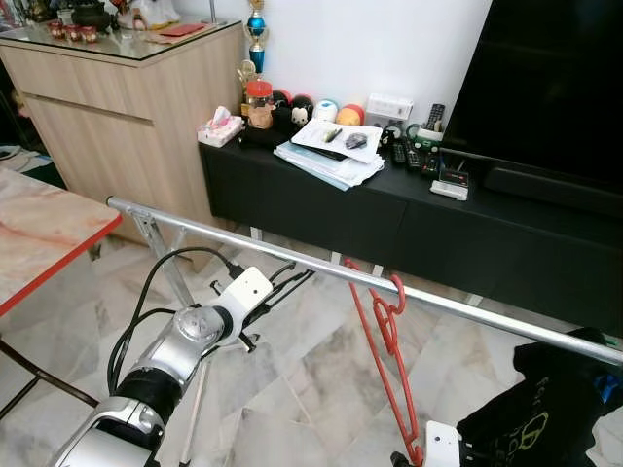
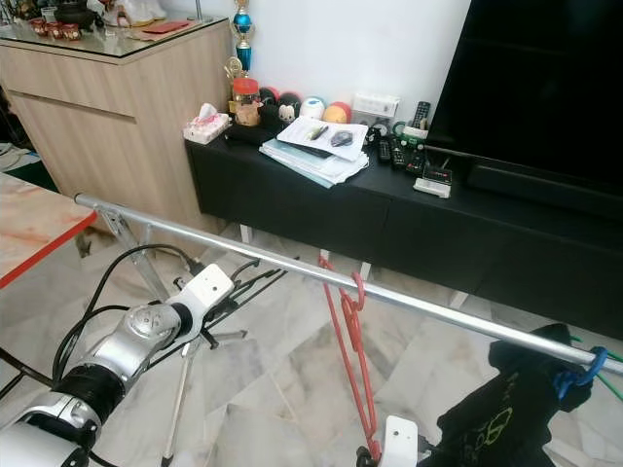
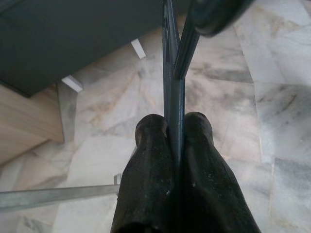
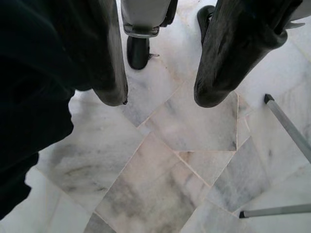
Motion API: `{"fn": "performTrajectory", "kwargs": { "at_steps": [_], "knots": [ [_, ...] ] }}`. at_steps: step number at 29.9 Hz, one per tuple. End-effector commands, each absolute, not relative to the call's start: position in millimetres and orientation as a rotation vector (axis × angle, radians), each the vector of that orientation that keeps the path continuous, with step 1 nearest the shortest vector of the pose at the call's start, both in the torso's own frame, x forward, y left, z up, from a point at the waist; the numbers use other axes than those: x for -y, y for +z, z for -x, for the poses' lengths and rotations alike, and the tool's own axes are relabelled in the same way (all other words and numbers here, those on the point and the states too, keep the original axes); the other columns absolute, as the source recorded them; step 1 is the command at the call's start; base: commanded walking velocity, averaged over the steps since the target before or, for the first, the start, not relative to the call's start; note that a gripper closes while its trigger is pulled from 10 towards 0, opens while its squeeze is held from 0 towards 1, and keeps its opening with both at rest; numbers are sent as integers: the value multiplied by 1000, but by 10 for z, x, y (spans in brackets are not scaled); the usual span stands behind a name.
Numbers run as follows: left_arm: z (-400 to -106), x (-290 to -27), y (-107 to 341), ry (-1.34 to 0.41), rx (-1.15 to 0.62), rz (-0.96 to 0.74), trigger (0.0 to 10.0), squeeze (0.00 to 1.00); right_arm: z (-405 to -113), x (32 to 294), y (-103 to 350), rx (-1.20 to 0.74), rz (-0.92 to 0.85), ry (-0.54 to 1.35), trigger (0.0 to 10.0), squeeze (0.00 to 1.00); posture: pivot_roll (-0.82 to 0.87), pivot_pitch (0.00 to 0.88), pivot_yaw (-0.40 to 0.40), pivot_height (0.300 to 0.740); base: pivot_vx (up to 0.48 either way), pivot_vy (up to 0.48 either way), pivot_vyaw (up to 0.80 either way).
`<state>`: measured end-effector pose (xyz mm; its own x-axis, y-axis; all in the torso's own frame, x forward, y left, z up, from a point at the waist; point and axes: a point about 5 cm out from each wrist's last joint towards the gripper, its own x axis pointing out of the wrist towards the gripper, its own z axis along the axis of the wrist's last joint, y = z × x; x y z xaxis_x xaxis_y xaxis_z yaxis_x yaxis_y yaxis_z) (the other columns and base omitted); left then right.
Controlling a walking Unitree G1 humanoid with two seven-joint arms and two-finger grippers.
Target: Hang hanger
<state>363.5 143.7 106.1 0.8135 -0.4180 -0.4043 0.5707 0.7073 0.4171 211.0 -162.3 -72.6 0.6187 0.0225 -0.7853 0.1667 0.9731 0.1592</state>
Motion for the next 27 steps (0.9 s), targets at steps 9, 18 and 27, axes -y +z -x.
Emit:
{"fn": "performTrajectory", "kwargs": {
  "at_steps": [9, 18, 27],
  "knots": [
    [-3417, -1453, 1142, -811, -223, -645, 10000, 0, -2063, 1594, -754, -910, -240, -99, 10000, 0, 127, 99, -13, 740, 0, 0, 0],
    [-3479, -1407, 1294, -747, -147, -577, 10000, 0, -2078, 1574, -746, -907, -242, -96, 10000, 0, 129, 96, -12, 740, 0, 0, 0],
    [-3587, -1323, 1301, -676, -164, -518, 10000, 0, -2082, 1570, -744, -904, -245, -102, 10000, 0, 120, 95, -8, 740, 0, 0, 0]
  ]
}}
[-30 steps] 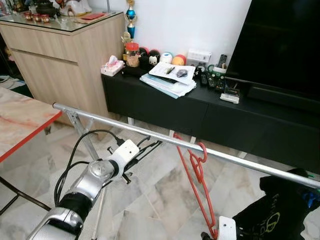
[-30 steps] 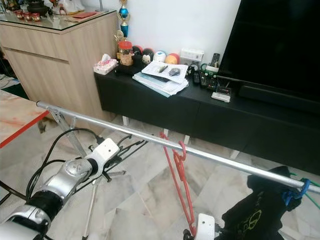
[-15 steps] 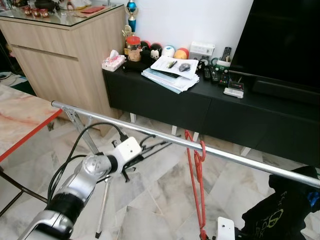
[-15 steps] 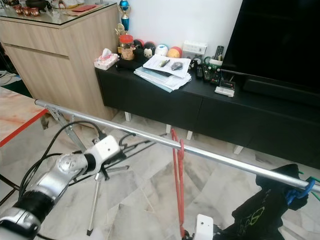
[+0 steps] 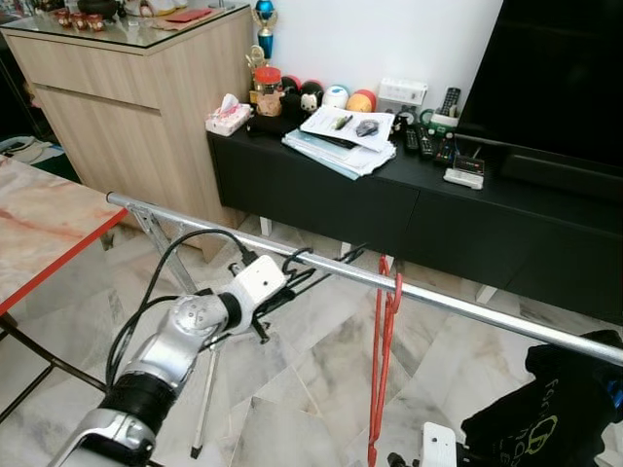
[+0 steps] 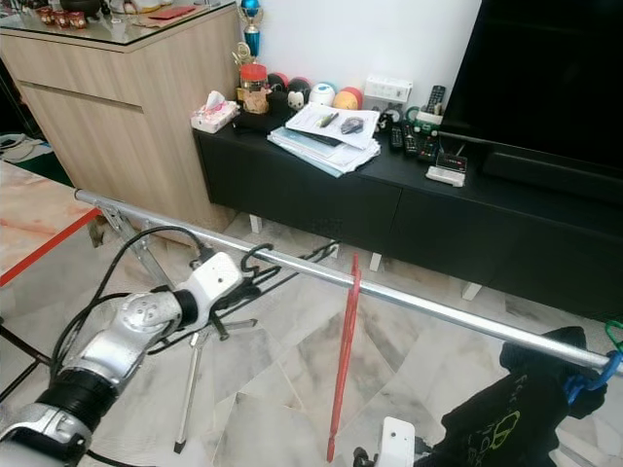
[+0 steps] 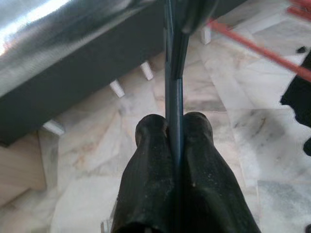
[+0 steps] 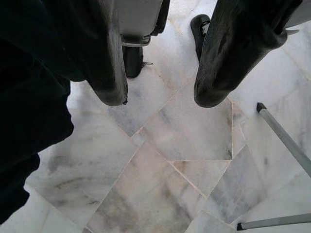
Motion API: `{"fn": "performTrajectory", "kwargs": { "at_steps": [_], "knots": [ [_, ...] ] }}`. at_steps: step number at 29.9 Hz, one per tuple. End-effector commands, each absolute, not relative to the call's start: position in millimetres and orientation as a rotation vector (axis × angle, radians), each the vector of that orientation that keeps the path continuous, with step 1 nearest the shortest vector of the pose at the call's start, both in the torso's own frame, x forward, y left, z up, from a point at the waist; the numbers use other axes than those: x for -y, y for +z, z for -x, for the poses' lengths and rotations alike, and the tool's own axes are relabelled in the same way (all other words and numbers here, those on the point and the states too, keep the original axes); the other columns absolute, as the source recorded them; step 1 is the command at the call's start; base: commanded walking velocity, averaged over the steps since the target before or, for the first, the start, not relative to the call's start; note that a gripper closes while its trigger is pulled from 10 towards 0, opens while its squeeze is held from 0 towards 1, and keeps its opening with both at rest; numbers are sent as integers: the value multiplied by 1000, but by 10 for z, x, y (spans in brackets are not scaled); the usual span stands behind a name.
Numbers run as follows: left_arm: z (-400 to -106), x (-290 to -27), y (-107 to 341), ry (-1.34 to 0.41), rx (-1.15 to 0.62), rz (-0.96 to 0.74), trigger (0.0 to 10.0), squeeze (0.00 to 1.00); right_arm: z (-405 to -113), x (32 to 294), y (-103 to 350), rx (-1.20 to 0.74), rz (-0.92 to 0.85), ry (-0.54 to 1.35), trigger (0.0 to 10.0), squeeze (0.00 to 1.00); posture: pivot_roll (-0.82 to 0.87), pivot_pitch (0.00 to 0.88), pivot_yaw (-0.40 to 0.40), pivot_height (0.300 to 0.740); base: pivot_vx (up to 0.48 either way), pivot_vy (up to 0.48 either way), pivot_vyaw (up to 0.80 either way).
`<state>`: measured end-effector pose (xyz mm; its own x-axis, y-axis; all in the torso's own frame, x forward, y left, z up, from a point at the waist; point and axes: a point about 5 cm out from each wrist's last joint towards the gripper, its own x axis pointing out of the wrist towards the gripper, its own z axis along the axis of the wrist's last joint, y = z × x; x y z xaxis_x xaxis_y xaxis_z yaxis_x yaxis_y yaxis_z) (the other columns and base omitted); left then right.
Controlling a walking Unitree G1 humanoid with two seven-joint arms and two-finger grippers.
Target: Hang hanger
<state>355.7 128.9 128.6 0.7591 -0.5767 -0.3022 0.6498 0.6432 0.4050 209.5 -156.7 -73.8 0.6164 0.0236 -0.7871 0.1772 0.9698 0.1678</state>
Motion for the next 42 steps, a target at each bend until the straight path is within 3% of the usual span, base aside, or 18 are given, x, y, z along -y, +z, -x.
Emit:
{"fn": "performTrajectory", "kwargs": {
  "at_steps": [1, 15, 21, 32, 42],
  "knots": [
    [-3623, -1336, 1285, -636, -193, -522, 10000, 0, -2082, 1569, -744, -904, -245, -103, 10000, 0, 119, 96, -7, 740, 0, 0, 0],
    [-3732, -1284, 1233, -519, -276, -341, 10000, 0, -2090, 1578, -740, -905, -240, -107, 10000, 0, 113, 94, -6, 740, 0, 0, 0],
    [-3666, -1410, 1099, -491, -351, -271, 10000, 0, -2090, 1576, -741, -908, -241, -106, 10000, 0, 124, 96, -5, 740, 0, 0, 0],
    [-3589, -1451, 895, -499, -479, -282, 10000, 0, -2089, 1574, -742, -911, -241, -105, 10000, 0, 122, 95, -2, 740, 0, 0, 0],
    [-3478, -1512, 857, -552, -487, -303, 10000, 0, -2086, 1570, -744, -912, -241, -108, 10000, 0, 125, 103, 4, 740, 0, 0, 0]
  ]
}}
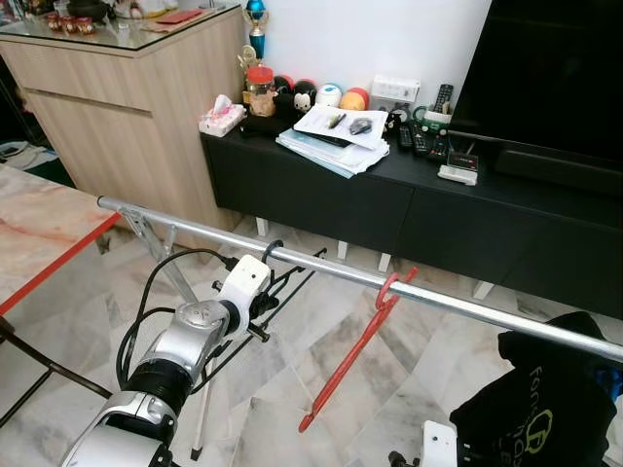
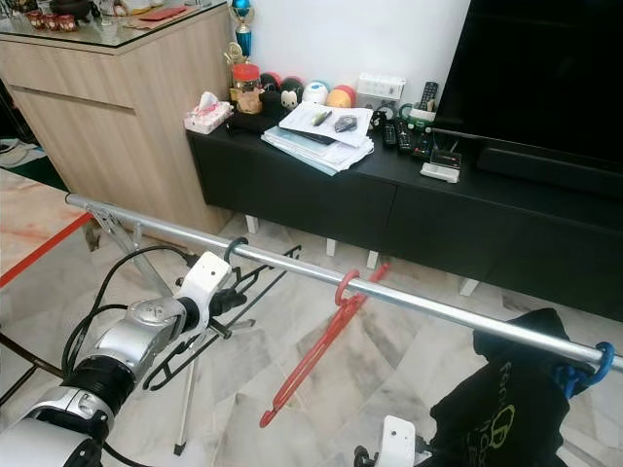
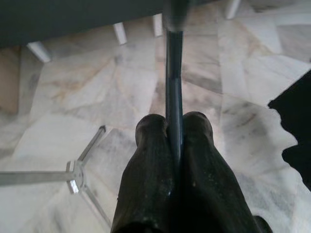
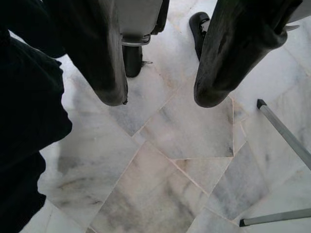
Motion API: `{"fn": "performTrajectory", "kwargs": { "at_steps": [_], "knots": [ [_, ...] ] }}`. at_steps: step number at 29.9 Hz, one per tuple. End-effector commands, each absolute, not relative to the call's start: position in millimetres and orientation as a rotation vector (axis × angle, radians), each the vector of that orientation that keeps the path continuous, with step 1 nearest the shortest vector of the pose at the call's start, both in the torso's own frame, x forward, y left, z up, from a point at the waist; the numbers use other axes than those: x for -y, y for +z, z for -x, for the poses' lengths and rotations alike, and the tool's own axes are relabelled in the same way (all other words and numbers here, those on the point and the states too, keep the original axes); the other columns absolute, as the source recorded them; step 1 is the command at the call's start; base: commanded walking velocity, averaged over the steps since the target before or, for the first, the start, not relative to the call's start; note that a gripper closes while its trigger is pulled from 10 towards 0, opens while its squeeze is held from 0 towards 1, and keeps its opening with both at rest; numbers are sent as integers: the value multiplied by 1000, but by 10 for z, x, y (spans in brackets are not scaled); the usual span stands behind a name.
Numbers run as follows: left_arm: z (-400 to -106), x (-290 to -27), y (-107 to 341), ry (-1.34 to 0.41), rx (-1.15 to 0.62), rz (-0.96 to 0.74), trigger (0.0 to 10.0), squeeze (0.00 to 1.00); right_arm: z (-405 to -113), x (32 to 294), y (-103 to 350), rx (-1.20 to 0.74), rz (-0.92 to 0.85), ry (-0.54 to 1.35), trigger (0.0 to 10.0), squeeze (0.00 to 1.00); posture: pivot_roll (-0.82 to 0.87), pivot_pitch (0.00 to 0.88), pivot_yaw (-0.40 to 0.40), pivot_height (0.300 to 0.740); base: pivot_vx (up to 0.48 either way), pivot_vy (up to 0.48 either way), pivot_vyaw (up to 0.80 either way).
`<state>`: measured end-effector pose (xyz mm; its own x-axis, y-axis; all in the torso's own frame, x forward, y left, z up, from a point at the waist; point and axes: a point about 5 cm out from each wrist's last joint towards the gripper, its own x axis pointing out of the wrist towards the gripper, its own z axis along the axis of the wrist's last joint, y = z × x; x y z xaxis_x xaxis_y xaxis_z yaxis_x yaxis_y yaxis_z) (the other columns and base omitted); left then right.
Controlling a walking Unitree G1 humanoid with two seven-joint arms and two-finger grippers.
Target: Hang hanger
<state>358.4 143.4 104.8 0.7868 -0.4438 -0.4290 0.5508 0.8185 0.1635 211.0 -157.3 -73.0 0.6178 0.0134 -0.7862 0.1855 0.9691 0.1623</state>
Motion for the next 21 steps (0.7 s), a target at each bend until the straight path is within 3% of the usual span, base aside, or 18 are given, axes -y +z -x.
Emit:
{"fn": "performTrajectory", "kwargs": {
  "at_steps": [1, 21],
  "knots": [
    [-3468, -1523, 855, -552, -488, -303, 10000, 0, -2086, 1569, -744, -912, -241, -108, 10000, 0, 125, 103, 4, 740, 0, 0, 0],
    [-2852, -1722, 890, -563, -539, -354, 10000, 0, -2103, 1593, -734, -914, -224, -96, 10000, 0, 150, 100, -19, 740, 0, 0, 0]
  ]
}}
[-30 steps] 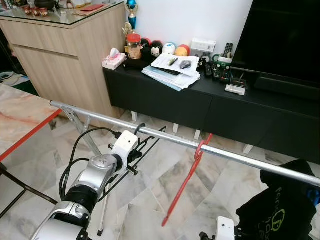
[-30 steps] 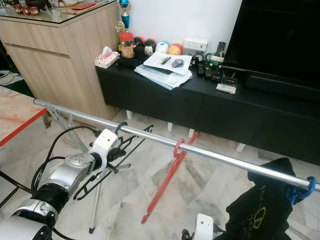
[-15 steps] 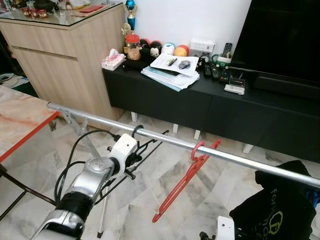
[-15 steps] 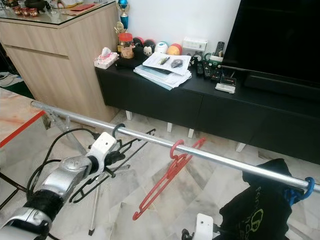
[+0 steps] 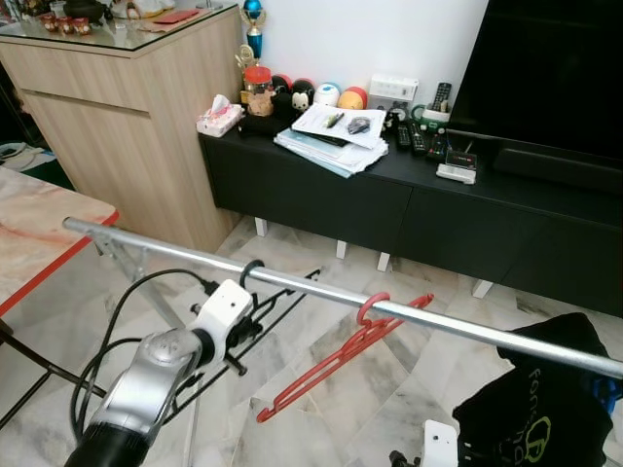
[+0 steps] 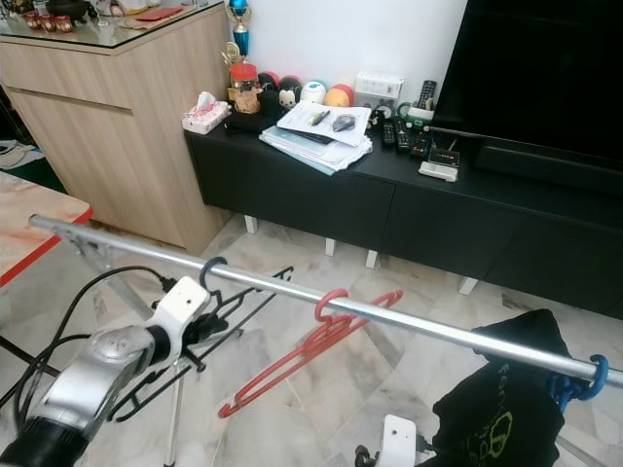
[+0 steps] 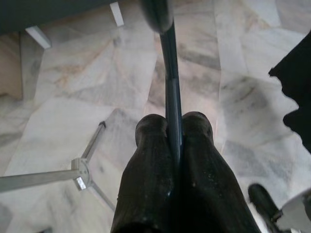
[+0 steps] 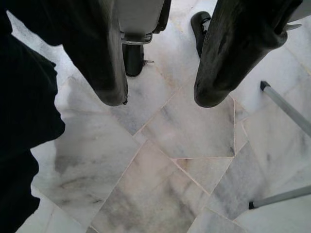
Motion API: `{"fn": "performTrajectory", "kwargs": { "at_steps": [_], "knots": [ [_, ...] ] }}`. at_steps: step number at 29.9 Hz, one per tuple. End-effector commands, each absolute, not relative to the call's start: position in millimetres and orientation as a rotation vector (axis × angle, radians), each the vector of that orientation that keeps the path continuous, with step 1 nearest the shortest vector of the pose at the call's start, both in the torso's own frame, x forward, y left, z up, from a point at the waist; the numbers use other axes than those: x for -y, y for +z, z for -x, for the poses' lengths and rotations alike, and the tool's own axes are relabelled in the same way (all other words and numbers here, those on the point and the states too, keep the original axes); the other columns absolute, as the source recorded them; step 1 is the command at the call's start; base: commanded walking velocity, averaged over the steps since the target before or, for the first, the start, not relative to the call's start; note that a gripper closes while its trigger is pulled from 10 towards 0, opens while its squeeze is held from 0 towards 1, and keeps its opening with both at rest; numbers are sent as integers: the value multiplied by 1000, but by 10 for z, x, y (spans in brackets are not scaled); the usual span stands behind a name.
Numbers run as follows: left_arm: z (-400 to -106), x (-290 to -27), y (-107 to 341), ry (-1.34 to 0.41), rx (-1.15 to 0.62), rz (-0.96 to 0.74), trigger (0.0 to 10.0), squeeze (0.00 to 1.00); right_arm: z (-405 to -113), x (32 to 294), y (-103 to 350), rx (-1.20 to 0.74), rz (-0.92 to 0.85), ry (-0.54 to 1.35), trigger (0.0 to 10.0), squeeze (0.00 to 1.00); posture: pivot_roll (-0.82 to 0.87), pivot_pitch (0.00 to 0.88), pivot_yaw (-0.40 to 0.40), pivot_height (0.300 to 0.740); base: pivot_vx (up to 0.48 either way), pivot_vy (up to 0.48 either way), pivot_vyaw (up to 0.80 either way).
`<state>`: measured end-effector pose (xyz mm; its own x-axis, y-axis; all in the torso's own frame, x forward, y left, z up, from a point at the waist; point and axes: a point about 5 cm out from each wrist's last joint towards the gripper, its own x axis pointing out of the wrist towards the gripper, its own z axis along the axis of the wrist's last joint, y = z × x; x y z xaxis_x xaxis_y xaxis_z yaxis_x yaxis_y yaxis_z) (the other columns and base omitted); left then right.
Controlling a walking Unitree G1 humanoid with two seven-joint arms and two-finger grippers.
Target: Hang hanger
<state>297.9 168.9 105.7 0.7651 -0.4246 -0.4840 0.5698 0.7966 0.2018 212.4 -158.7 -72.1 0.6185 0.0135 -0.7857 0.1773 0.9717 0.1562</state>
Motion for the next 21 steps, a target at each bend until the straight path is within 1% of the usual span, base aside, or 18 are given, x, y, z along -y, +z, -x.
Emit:
{"fn": "performTrajectory", "kwargs": {
  "at_steps": [1, 4, 9, 16, 20, 21],
  "knots": [
    [-2852, -1722, 890, -563, -539, -354, 10000, 0, -2103, 1593, -734, -914, -224, -96, 10000, 0, 150, 100, -19, 740, 0, 0, 0],
    [-2712, -1772, 906, -552, -561, -364, 10000, 0, -2108, 1595, -732, -915, -221, -93, 10000, 0, 156, 96, -21, 740, 0, 0, 0],
    [-2610, -1815, 952, -540, -574, -377, 10000, 0, -2120, 1607, -725, -914, -218, -91, 10000, 0, 162, 91, -28, 740, 0, 0, 0],
    [-2578, -1830, 971, -522, -577, -378, 10000, 0, -2129, 1621, -719, -912, -213, -88, 10000, 0, 164, 87, -33, 740, 0, 0, 0],
    [-2634, -1820, 972, -482, -537, -370, 10000, 0, -2134, 1626, -716, -912, -208, -84, 10000, 0, 159, 80, -39, 740, 0, 0, 0],
    [-2687, -1799, 990, -460, -495, -355, 10000, 0, -2136, 1628, -714, -912, -208, -84, 10000, 0, 159, 80, -39, 740, 0, 0, 0]
  ]
}}
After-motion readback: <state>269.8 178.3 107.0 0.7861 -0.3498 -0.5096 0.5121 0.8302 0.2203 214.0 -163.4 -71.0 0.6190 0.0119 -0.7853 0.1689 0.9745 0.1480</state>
